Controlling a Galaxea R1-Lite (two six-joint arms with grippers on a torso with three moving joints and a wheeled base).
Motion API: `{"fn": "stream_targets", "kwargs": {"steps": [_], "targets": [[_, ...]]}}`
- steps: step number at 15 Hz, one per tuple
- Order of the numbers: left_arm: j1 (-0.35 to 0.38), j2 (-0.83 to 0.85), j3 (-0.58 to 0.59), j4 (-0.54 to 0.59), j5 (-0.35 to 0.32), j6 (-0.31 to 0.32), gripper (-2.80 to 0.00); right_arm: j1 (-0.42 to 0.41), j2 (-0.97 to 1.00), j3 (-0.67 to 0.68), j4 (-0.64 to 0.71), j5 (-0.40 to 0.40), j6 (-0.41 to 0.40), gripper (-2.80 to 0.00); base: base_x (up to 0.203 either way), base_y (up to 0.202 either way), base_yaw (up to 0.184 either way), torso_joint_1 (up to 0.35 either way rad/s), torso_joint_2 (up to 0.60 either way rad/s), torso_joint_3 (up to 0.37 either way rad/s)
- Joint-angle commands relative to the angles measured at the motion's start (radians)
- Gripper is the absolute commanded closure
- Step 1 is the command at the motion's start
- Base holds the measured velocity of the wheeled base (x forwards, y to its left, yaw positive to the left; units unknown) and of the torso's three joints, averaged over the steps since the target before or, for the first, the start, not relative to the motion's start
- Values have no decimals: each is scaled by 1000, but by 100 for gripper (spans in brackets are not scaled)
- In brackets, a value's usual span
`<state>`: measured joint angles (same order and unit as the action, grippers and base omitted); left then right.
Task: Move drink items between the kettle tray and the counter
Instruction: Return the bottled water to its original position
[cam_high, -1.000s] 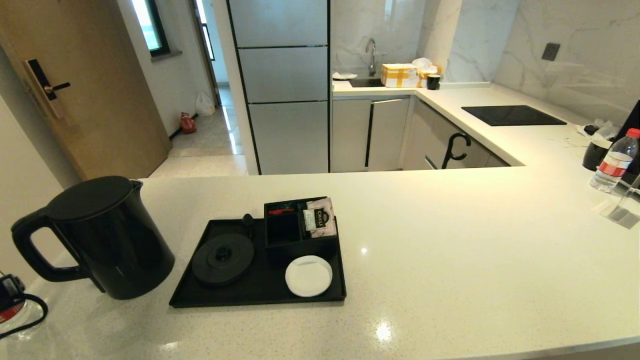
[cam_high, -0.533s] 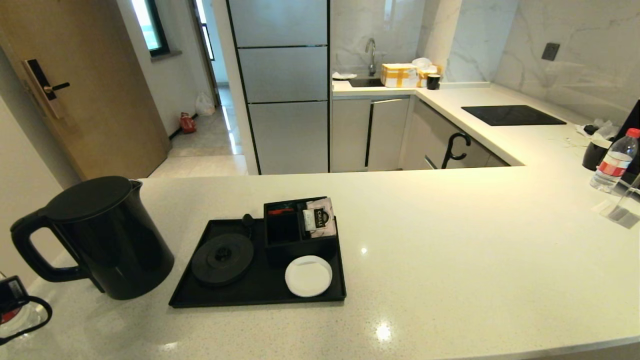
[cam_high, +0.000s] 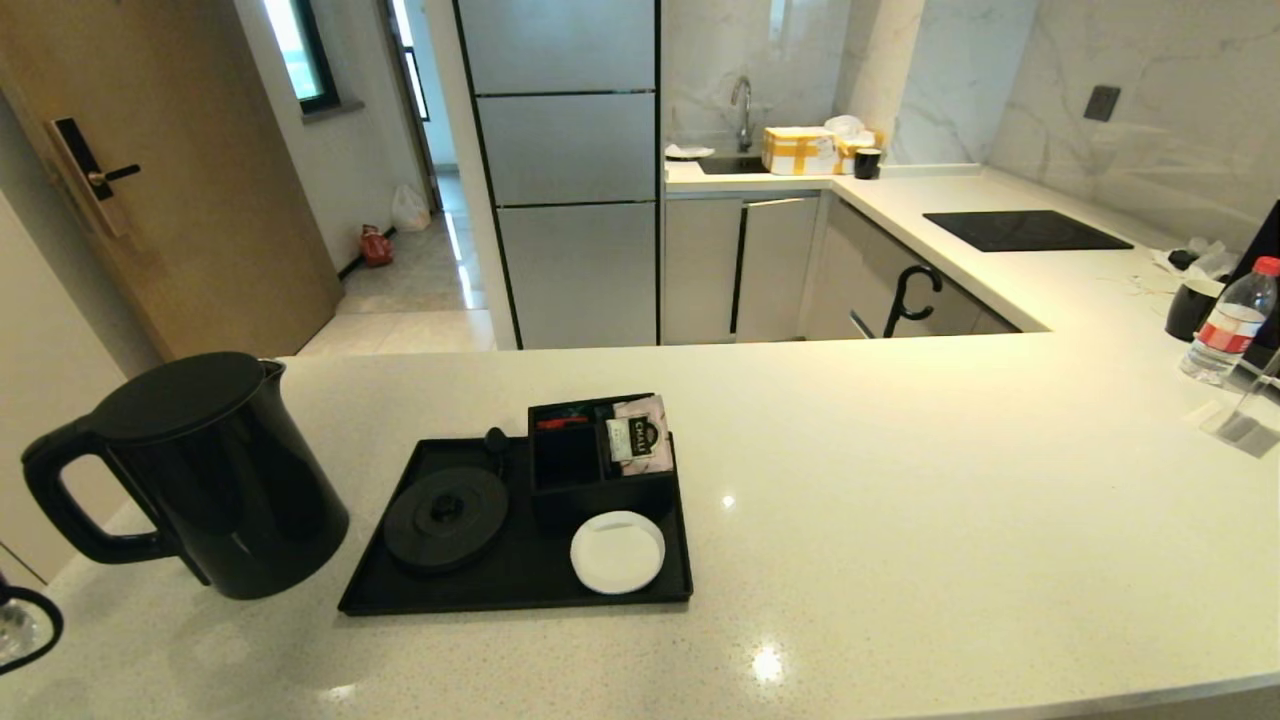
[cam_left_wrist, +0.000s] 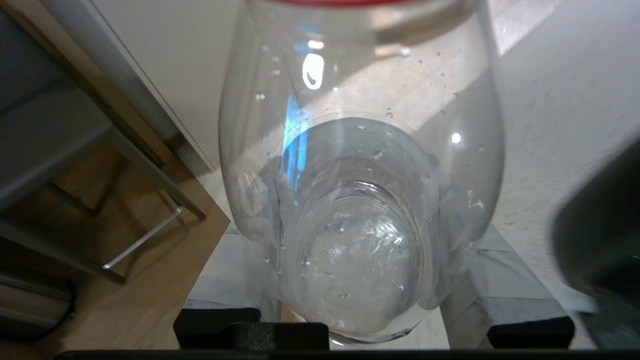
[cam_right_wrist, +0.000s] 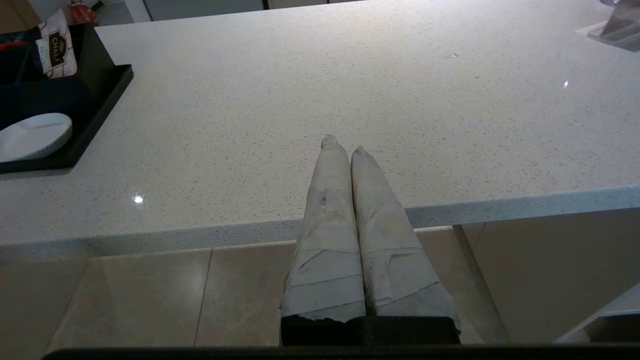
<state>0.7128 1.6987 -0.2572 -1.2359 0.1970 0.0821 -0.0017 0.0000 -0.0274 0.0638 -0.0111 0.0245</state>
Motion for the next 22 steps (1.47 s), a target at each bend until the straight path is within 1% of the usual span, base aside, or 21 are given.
{"fn": "stream_targets", "kwargs": {"steps": [1, 3, 6, 7, 8, 9, 10, 11, 12, 13, 14, 15, 17, 18, 19, 20, 21, 22], "targets": [[1, -260, 5, 143, 2, -1, 0, 0, 0, 0, 1, 0, 0, 0, 0, 0, 0, 0, 0, 0], [2, -368, -18, 334, 2, -10, 0, 0, 1, 0, 1, 0, 0, 0, 0, 0, 0, 0, 0, 0], [-1, -646, -121, 672, 0, -35, 0, 0, 2, 0, 1, 0, 0, 0, 0, 0, 0, 0, 0, 0], [-26, -740, -186, 845, -10, -49, 0, 0, 2, 0, 1, 0, 0, 0, 0, 0, 0, 0, 0, 0], [-58, -831, -272, 1066, -19, -64, 0, 0, 2, 0, 1, 0, 0, 0, 0, 0, 0, 0, 0, 0], [-114, -889, -355, 1211, -27, -82, 0, 0, 2, 0, 1, 0, 0, 0, 0, 0, 0, 0, 0, 0], [-173, -915, -410, 1278, -33, -98, 0, 0, 2, 0, 1, 0, 0, 0, 0, 0, 0, 0, 0, 0], [-236, -910, -465, 1320, -38, -111, 0, 0, 2, 0, 1, 0, 0, 0, 0, 0, 0, 0, 0, 0], [-310, -871, -528, 1363, -43, -125, 0, 0, 2, 0, 1, 0, 0, 0, 0, 0, 0, 0, 0, 0], [-360, -831, -578, 1407, -48, -138, 0, 0, 2, 0, 1, 0, 0, 0, 0, 0, 0, 0, 0, 0], [-385, -814, -602, 1444, -55, -152, 0, 0, 2, 0, 1, 0, 1, 0, 0, 0, 0, 0, 0, 0], [-446, -791, -647, 1487, -69, -172, 0, 0, 2, 0, 1, 0, 0, 0, 0, 0, 0, 0, 0, 0], [-664, -733, -737, 1579, -111, -222, 0, 0, 2, 0, 1, 0, 0, 0, 0, 0, 0, 0, 0, 0], [-738, -704, -782, 1624, -131, -246, 0, 0, 2, 0, 1, 0, 0, 0, 0, 0, 0, 0, 0, 0], [-775, -677, -814, 1664, -156, -268, 0, 0, 2, 0, 1, 0, 0, 0, 0, 0, 0, 0, 0, 0], [-805, -640, -817, 1670, -245, -283, 0, 0, 2, 0, 1, 0, 0, 0, 0, 0, 0, 0, 0, 0], [-833, -605, -818, 1675, -392, -297, 0, 0, 2, 0, 1, 0, 0, 0, 0, 0, 0, 0, 0, 0], [-863, -571, -819, 1681, -490, -311, 0, 0, 2, 0, 1, 0, 0, 0, 0, 0, 0, 0, 0, 0]]}}
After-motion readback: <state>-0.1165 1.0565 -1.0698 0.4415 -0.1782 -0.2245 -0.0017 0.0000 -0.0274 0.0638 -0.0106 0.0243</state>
